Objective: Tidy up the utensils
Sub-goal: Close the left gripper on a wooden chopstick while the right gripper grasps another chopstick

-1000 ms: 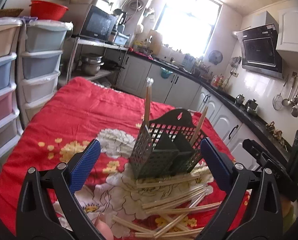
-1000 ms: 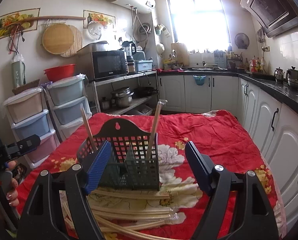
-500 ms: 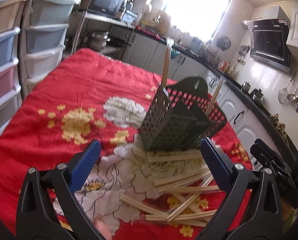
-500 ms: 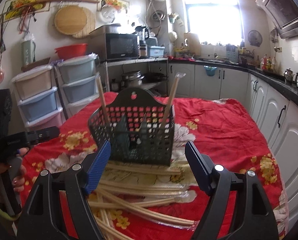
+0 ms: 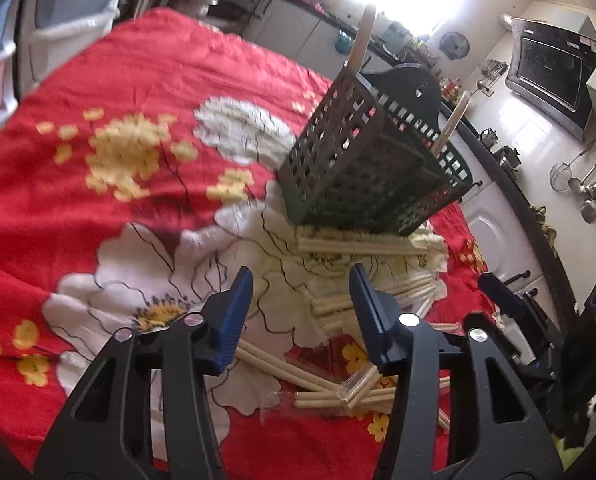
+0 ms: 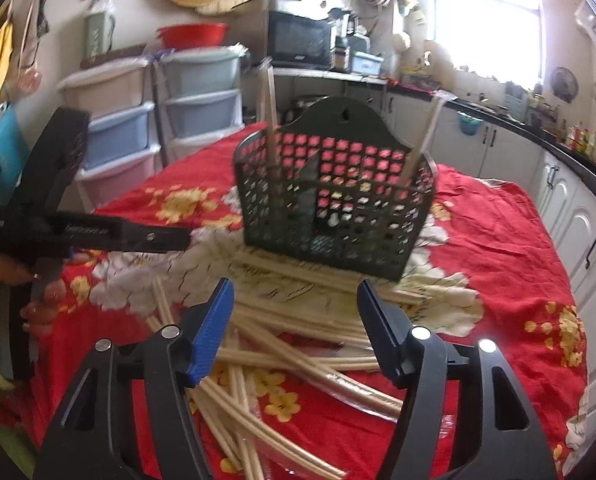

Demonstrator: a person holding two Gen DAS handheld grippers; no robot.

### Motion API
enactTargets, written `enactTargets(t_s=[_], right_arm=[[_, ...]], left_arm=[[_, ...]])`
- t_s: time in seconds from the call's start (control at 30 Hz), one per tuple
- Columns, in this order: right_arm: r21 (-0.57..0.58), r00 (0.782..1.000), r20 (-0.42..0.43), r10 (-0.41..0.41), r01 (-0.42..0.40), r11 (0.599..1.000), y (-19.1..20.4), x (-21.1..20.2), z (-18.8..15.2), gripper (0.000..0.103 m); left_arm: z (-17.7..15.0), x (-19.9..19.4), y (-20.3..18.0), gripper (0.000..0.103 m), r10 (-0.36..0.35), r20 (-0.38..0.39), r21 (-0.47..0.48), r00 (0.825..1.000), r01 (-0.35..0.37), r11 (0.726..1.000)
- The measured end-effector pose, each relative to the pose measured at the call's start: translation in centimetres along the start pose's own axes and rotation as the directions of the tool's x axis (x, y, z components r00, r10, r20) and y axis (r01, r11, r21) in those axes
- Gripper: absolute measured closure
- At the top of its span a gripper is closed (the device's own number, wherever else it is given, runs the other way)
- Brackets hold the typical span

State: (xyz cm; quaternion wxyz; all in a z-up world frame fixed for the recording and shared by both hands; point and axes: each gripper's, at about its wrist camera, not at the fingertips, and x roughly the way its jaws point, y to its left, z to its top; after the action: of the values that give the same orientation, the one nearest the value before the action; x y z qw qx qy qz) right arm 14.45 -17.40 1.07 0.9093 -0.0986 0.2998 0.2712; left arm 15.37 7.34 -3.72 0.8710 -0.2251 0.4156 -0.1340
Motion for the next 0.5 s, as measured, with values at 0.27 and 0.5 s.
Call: enactTargets(t_s=[0.27,0.5], right_arm=[[-0.045,0.996,-0.079,0.052,-0.056,0.997,1.4,2.0,-0.7,0.048],[-0.106,0.982,-0.171,0.074,-0.093,0.99,2.4,4.1,-1.2,0.053]], left_arm=[[-0.1,1.4,0.2,0.067,-0.026,-0.064,-0.003,0.998,0.026,1.0],[-0.1,3.1,-0.2,0.067,-0.044,-0.135,-0.006,0.99,0.043,0.999]])
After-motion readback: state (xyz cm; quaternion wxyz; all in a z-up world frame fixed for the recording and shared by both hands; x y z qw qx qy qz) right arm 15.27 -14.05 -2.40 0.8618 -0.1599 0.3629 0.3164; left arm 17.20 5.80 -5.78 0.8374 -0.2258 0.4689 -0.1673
